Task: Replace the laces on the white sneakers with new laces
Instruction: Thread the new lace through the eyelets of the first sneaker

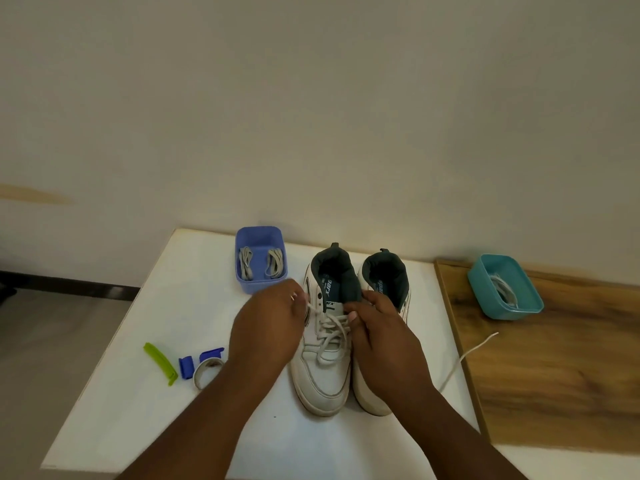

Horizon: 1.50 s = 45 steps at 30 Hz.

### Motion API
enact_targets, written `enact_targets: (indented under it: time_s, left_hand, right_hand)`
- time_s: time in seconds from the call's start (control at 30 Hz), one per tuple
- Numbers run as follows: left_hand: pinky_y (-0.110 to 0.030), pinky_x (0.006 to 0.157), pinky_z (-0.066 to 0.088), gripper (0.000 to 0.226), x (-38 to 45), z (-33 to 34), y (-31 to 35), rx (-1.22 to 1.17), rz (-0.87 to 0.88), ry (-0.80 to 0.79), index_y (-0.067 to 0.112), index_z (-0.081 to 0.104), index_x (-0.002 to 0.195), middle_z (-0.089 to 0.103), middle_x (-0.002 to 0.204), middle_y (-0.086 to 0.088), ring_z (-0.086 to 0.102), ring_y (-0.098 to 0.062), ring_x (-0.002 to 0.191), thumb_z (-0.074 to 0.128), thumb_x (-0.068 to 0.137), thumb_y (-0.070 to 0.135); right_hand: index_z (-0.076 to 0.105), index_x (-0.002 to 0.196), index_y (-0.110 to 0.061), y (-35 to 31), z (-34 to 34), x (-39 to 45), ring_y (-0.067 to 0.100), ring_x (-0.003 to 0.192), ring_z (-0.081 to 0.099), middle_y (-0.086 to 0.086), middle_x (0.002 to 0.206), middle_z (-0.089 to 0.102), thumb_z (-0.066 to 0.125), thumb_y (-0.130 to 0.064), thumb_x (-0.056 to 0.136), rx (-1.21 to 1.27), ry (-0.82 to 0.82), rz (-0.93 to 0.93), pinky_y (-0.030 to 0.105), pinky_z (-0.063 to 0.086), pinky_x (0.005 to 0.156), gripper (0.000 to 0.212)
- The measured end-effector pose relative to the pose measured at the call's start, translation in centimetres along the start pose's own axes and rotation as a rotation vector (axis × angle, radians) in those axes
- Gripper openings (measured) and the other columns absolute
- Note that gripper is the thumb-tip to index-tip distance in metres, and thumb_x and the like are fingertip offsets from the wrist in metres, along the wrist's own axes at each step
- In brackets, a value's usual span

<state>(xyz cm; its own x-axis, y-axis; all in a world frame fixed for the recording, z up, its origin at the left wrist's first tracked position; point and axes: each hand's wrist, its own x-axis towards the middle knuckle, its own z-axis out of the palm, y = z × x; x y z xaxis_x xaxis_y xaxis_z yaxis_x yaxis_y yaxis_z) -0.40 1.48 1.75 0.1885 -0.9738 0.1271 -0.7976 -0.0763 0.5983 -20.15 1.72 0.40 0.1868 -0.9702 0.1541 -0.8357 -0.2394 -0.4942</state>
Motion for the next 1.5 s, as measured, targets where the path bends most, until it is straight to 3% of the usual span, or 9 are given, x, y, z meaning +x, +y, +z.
enact_targets:
  time_s: [0.13,0.2,0.4,0.53,0.73,0.87,0.97,1.17,1.5]
  left_hand:
    - [-0.023,0.057,0.039,0.019,0.6,-2.3,0.3,-0.204,-0.13,0.42,0.022,0.052,0.092,0.06,0.081,0.005,0.056,-0.009,0.069,0.044,0.103,0.034]
    - [-0.025,0.062,0.043,0.012,0.5,-2.0,0.0,-0.217,-0.143,0.362,0.023,0.055,0.101,0.06,0.092,0.003,0.058,-0.012,0.076,0.05,0.102,0.034]
    - [-0.024,0.074,0.044,0.029,-1.0,1.7,-0.1,0.083,-0.02,-0.131,0.032,0.064,0.109,0.054,0.106,0.002,0.06,-0.013,0.09,0.054,0.095,0.055]
    - [-0.02,0.068,0.039,0.02,-0.3,1.4,0.0,-0.038,-0.014,-0.058,0.025,0.062,0.101,0.056,0.1,0.001,0.059,-0.014,0.087,0.049,0.101,0.039]
    - [-0.024,0.06,0.036,0.023,0.9,-1.5,0.2,-0.434,-0.366,0.328,0.016,0.049,0.086,0.055,0.093,-0.005,0.051,-0.012,0.076,0.041,0.105,0.027]
    - [-0.029,0.064,0.046,0.014,0.0,-0.8,-0.2,-0.232,-0.315,0.141,0.02,0.049,0.106,0.061,0.097,-0.001,0.059,-0.02,0.083,0.047,0.1,0.032]
    - [-0.033,0.078,0.053,0.03,-0.6,0.2,-0.5,-0.122,-0.153,-0.005,0.032,0.055,0.121,0.064,0.109,0.007,0.06,-0.017,0.096,0.06,0.093,0.038]
    - [-0.025,0.08,0.049,0.044,-0.7,1.9,-0.1,-0.056,-0.026,-0.182,0.034,0.06,0.114,0.064,0.102,0.011,0.058,-0.008,0.093,0.049,0.09,0.069]
    - [-0.012,0.073,0.041,0.036,-0.5,1.8,0.1,-0.202,0.032,-0.179,0.037,0.058,0.115,0.062,0.095,0.018,0.057,0.0,0.084,0.061,0.088,0.061]
  right_hand:
    - [0.064,0.127,-0.036,0.1,-0.1,-0.1,0.004,0.114,0.056,-0.016,0.141,0.05,0.036,-0.041,0.107,0.007,0.005,0.0,0.027,0.055,0.088,0.035]
    - [0.064,0.128,-0.035,0.1,0.0,0.0,0.005,0.115,0.057,-0.014,0.142,0.05,0.038,-0.038,0.106,-0.005,-0.002,-0.008,0.027,0.055,0.089,0.034]
    - [0.062,0.134,-0.031,-0.1,0.1,-0.1,0.01,0.12,0.057,-0.01,0.144,0.049,0.049,-0.03,0.102,-0.044,-0.031,-0.009,0.025,0.053,0.094,0.035]
    - [0.061,0.136,-0.035,-0.1,-0.1,-0.1,0.009,0.123,0.055,-0.014,0.148,0.045,0.059,-0.045,0.098,-0.063,-0.053,0.012,0.022,0.049,0.096,0.039]
    - [0.062,0.132,-0.038,-0.6,-0.6,0.0,0.009,0.122,0.057,-0.018,0.147,0.044,0.062,-0.052,0.095,-0.08,-0.051,0.051,0.03,0.054,0.097,0.04]
    - [0.067,0.125,-0.036,-0.6,-0.6,-0.1,0.01,0.116,0.06,-0.015,0.142,0.051,0.061,-0.045,0.097,-0.079,0.002,0.052,0.028,0.054,0.093,0.03]
    - [0.068,0.125,-0.036,-0.5,-0.4,0.0,0.012,0.117,0.06,-0.013,0.143,0.052,0.06,-0.044,0.098,-0.08,0.0,0.048,0.031,0.055,0.095,0.029]
    - [0.066,0.126,-0.036,-0.5,0.1,0.1,0.013,0.124,0.057,-0.011,0.146,0.049,0.062,-0.048,0.096,-0.078,-0.004,0.046,0.034,0.053,0.101,0.033]
    - [0.063,0.132,-0.038,-0.5,0.2,0.1,0.016,0.133,0.051,-0.008,0.152,0.046,0.059,-0.055,0.095,-0.088,-0.038,0.065,0.039,0.048,0.109,0.04]
